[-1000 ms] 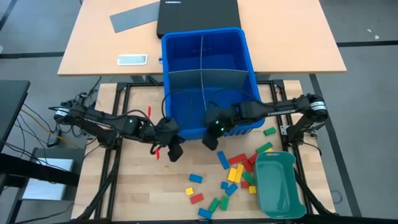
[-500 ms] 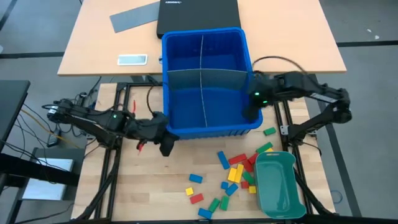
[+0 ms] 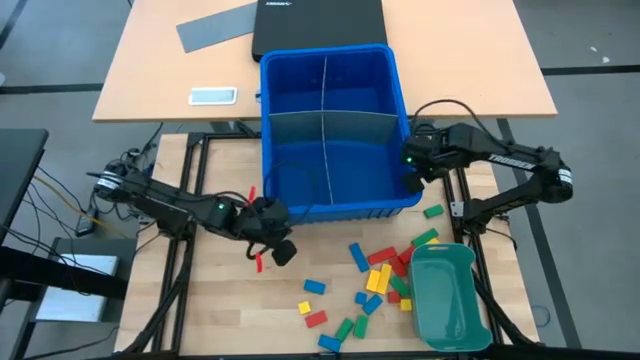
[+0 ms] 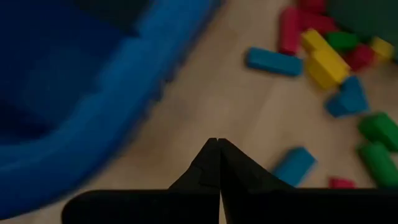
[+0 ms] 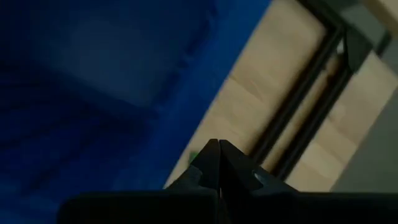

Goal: Sort Items/Unsort Items

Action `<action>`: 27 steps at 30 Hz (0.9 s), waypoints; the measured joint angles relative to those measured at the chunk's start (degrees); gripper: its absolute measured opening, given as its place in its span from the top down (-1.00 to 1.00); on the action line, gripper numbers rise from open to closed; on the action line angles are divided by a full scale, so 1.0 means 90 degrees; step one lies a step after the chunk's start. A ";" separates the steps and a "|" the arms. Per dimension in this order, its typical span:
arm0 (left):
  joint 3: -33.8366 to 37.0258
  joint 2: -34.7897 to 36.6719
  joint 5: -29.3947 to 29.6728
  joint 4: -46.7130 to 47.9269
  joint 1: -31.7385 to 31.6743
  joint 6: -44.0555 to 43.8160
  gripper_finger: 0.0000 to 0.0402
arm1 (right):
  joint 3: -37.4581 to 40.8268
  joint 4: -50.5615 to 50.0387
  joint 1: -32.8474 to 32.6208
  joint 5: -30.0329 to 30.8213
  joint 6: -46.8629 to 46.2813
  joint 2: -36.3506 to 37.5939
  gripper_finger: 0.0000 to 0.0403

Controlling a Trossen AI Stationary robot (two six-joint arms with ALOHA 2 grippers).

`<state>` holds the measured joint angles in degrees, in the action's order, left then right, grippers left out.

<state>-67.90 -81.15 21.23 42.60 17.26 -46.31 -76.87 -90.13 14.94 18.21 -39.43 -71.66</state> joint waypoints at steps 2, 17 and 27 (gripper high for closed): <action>0.0000 -0.0010 0.0315 0.0192 0.0000 -0.0187 1.00 | 0.0312 0.0015 -0.0017 -0.0118 -0.0205 -0.0012 1.00; -0.0505 0.0141 0.1426 0.2165 -0.0807 -0.0929 1.00 | 0.0420 0.3713 -0.1237 -0.2601 -0.0493 -0.0047 1.00; -0.0762 0.1283 0.1582 0.0765 -0.1168 -0.1233 1.00 | 0.0244 0.6057 -0.0610 -0.2552 0.0098 0.0341 1.00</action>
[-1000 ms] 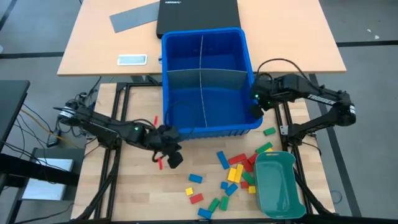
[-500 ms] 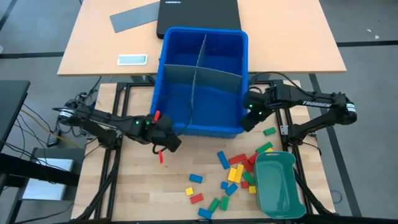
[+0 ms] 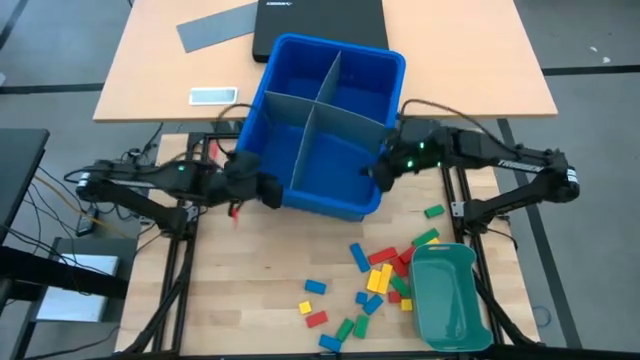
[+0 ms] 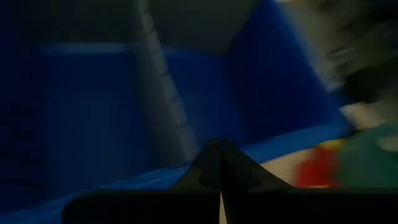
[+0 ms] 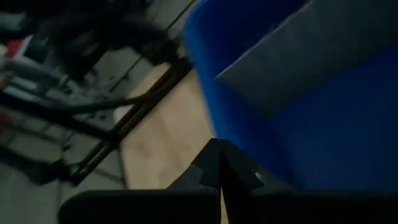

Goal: Sort Items/Unsort Items

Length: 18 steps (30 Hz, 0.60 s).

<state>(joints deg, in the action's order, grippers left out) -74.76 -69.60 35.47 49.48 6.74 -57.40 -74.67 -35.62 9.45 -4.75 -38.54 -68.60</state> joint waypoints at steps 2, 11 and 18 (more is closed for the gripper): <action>0.0002 0.0213 -0.0228 -0.0143 0.0020 -0.0151 1.00 | -0.0110 -0.0209 0.0379 0.0011 0.0310 0.0044 1.00; 0.0153 -0.0063 -0.1149 -0.0217 0.0513 -0.0586 1.00 | -0.0265 -0.2125 0.1834 0.0878 0.0920 0.0141 1.00; 0.0412 -0.0442 -0.1049 -0.0177 0.0665 -0.1290 1.00 | -0.0246 -0.3731 0.1488 0.0328 0.1317 0.0127 1.00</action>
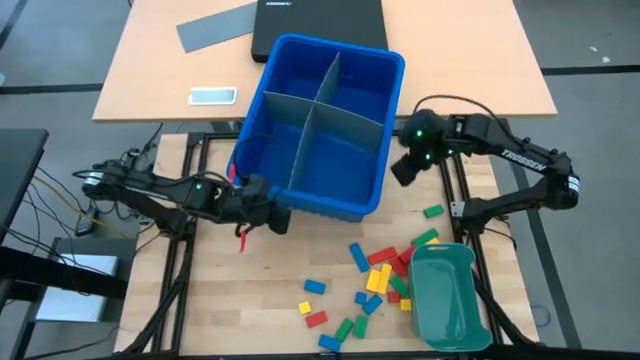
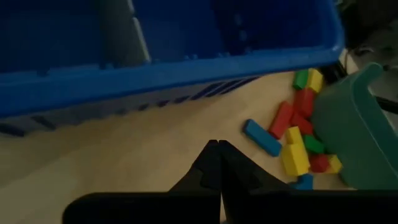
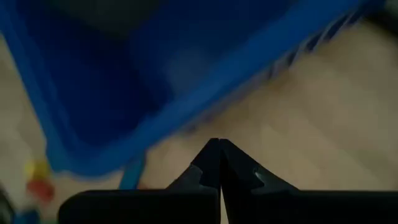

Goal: Sort Items/Unsort Items

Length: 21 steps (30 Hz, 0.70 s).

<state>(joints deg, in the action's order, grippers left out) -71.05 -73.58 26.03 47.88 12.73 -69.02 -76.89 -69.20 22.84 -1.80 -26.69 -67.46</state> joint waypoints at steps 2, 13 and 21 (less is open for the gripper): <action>0.0000 0.0022 0.0027 -0.0086 0.0015 0.0176 1.00 | 0.0008 -0.0136 -0.0203 -0.0056 0.0099 -0.0031 1.00; -0.0017 0.0165 -0.0088 -0.0042 0.0005 0.0817 1.00 | 0.0000 0.0613 -0.1056 -0.0656 0.0387 -0.0944 1.00; -0.0017 0.0162 -0.0090 -0.0069 0.0005 0.0829 1.00 | -0.0006 0.4029 -0.1184 -0.1004 -0.0695 -0.1755 1.00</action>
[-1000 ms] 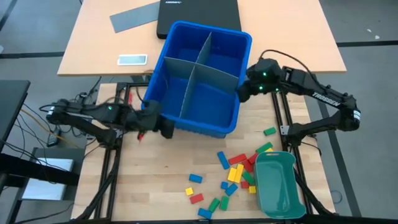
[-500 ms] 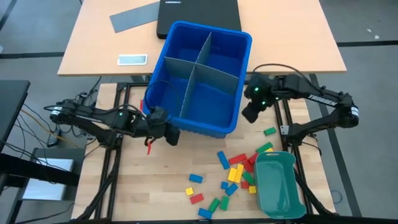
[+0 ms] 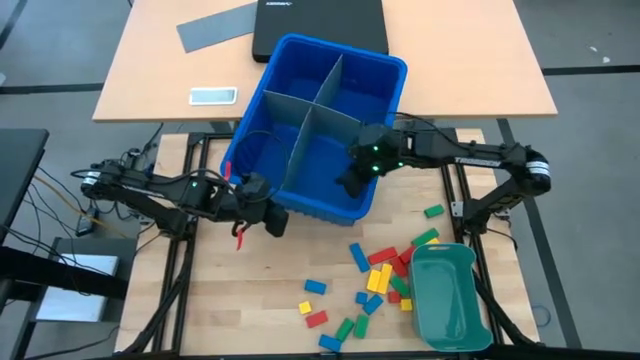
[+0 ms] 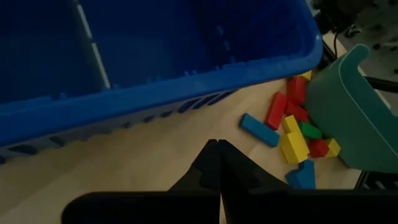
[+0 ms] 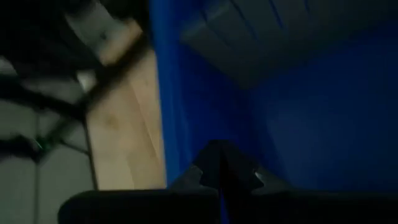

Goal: Sort Items/Unsort Items

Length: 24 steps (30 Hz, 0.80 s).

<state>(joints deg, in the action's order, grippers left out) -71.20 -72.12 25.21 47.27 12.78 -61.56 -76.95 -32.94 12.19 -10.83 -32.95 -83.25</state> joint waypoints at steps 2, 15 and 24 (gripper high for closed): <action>0.0000 0.0002 0.0000 -0.0058 0.0000 0.0000 1.00 | 0.0001 0.0452 0.0079 -0.0072 -0.0143 -0.0118 1.00; 0.0027 -0.0370 -0.0430 0.1511 0.0017 -0.0381 1.00 | -0.0937 -0.1200 0.1248 0.0332 0.1226 0.0316 1.00; 0.0029 -0.0539 0.0456 0.2972 -0.0367 -0.1228 1.00 | -0.0942 -0.1605 0.1933 0.1616 0.1413 0.0994 1.00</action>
<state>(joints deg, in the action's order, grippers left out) -70.94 -76.97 29.31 74.01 9.47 -72.61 -85.43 -47.38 29.59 3.71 -20.23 -74.30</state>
